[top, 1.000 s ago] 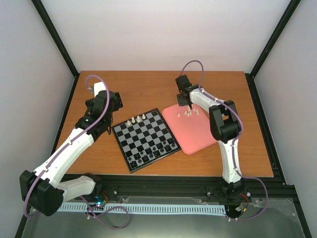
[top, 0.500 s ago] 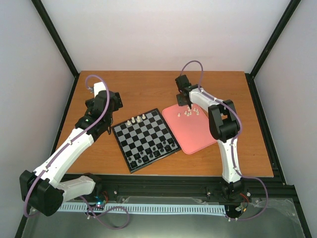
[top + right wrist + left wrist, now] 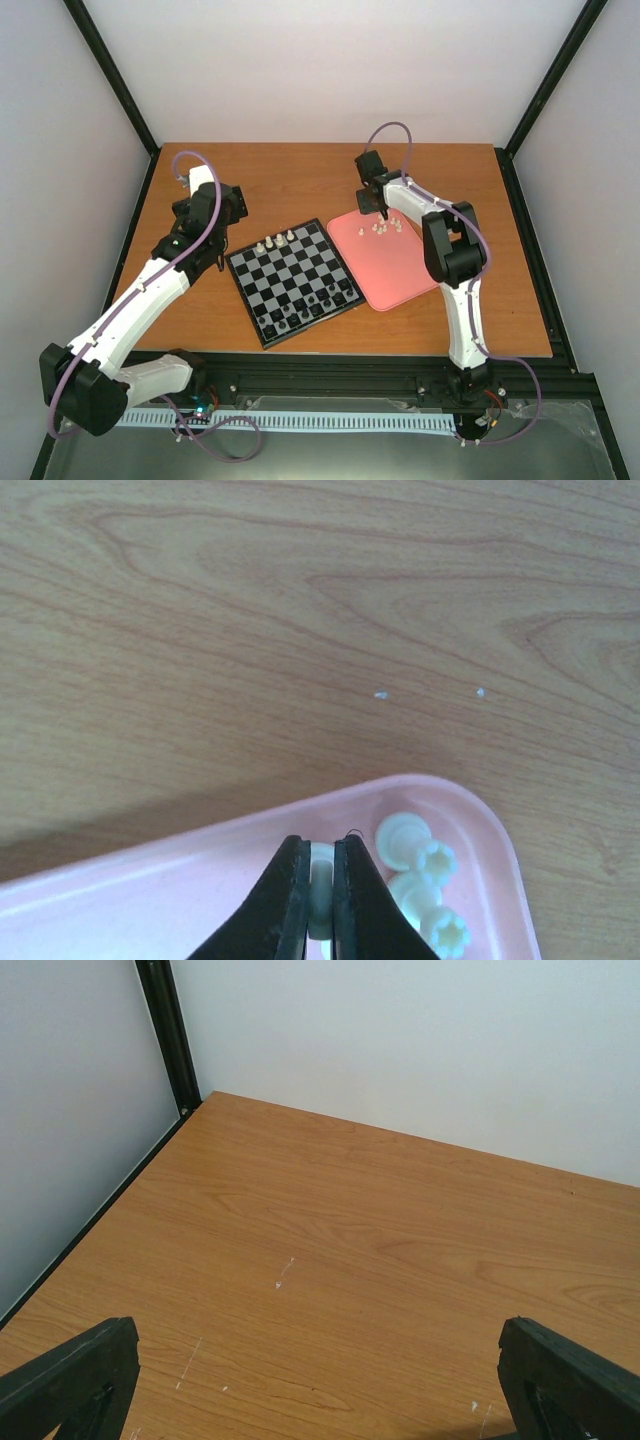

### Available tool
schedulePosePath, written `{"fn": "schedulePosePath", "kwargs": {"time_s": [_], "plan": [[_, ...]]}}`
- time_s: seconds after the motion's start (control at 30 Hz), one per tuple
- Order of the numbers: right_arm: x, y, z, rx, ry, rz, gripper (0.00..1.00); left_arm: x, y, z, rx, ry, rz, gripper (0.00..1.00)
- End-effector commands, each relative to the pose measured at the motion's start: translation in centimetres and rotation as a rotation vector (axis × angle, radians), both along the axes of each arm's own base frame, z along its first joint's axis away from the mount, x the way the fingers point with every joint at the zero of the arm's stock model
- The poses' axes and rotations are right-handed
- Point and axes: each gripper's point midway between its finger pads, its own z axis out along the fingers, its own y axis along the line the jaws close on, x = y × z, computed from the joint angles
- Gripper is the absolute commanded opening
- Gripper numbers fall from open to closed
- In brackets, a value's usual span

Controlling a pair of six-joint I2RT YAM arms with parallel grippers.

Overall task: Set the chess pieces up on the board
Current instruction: Pick up the chess piece from the storage box, then place the chess piece on the chessboard.

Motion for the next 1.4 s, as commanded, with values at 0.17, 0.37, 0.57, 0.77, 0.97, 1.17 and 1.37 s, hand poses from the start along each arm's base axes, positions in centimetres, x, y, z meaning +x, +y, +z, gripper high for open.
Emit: {"fn": "schedulePosePath", "kwargs": {"time_s": [0.17, 0.37, 0.57, 0.77, 0.97, 1.17, 1.37], "plan": [[-1.8, 5.2, 7.4, 0.143, -0.099, 0.150, 0.03, 0.3, 0.3, 2.0, -0.028, -0.053, 0.019, 1.00], [-3.4, 10.4, 7.7, 0.157, -0.081, 0.273, 0.03, 0.2, 0.3, 2.2, -0.032, -0.055, 0.017, 1.00], [-5.6, 15.8, 6.6, 0.158, -0.046, 0.383, 0.03, 0.0, 0.3, 2.4, -0.036, -0.064, 0.016, 1.00], [-7.3, 18.8, 6.2, 0.170, -0.024, 0.450, 0.03, -0.2, 0.5, 2.4, -0.034, -0.064, 0.018, 1.00], [-8.7, 20.1, 4.9, 0.172, 0.014, 0.495, 0.03, -0.2, 0.5, 2.3, -0.035, -0.064, 0.019, 1.00], [-9.4, 21.4, 4.0, 0.200, 0.039, 0.525, 0.03, -0.2, 0.5, 2.3, -0.034, -0.062, 0.019, 1.00], [-10.1, 22.3, 3.1, 0.201, 0.060, 0.545, 0.03, -0.1, 0.4, 2.2, -0.034, -0.061, 0.018, 1.00]]}}
